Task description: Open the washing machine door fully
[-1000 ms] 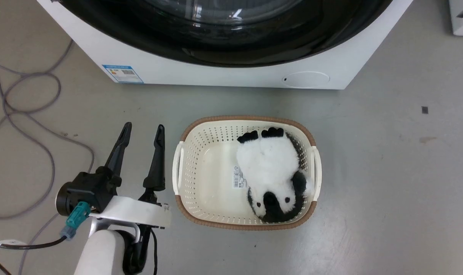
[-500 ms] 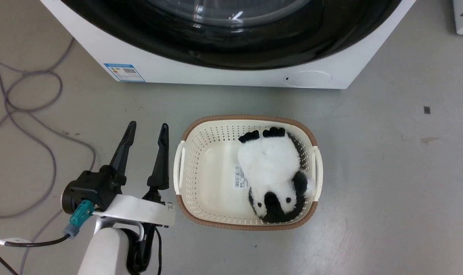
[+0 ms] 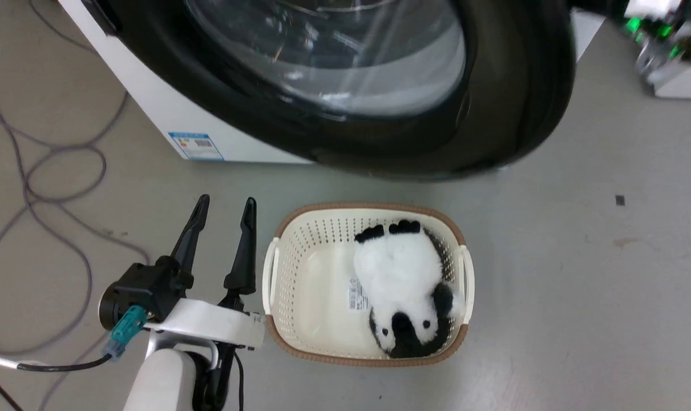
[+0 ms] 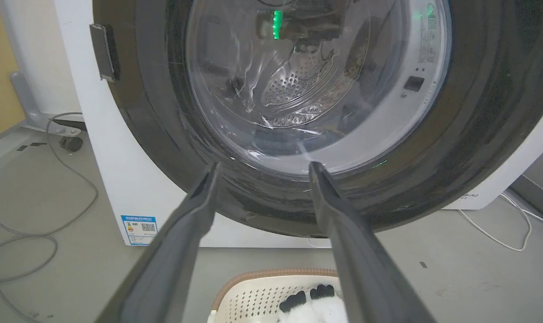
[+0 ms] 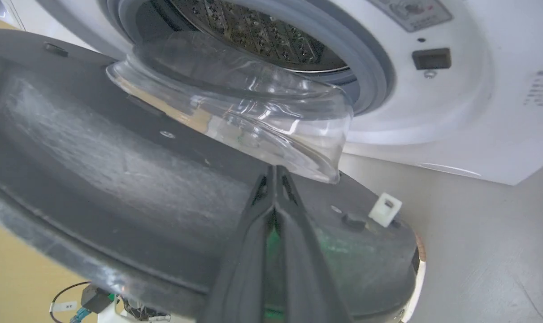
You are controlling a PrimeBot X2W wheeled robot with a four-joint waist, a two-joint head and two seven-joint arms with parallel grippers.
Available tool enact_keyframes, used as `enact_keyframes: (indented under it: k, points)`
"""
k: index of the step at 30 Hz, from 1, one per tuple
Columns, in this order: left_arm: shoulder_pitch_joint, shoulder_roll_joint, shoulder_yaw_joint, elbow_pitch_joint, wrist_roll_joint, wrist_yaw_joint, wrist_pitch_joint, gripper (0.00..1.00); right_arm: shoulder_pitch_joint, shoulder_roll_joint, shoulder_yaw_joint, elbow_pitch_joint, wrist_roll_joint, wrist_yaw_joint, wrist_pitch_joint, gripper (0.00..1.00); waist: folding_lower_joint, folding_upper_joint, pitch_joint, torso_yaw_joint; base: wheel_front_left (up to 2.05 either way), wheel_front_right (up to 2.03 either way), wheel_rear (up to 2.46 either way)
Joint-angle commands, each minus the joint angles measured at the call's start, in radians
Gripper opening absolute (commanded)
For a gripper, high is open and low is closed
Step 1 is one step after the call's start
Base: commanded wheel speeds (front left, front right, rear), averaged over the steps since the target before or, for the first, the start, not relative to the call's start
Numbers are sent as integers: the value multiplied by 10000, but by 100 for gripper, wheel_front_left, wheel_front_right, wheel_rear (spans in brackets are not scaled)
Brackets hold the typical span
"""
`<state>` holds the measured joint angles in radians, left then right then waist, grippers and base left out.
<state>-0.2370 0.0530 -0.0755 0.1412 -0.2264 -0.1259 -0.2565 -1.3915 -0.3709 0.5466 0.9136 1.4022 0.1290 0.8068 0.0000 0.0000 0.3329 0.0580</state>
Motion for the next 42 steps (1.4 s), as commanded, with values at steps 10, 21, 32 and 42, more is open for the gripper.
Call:
enact_keyframes:
  k: [10,21,32,42]
  points:
    - [782,-7,209,324,161,107,-53,100,2639,-116,-92,-1851,612,17,390,0,0,0,-1314,-158,0,0,0]
    - [1499,15,78,667,313,113,-53,100,4875,219,27,-3427,1030,17,680,0,0,0,-2359,-124,0,0,0]
    - [2000,145,92,711,279,255,-50,100,6337,1328,347,-4386,1225,17,503,0,0,0,-2852,-63,0,0,0]
    - [2016,223,34,645,202,356,-9,100,6827,2299,669,-4702,1322,17,432,0,0,0,-2815,55,0,0,0]
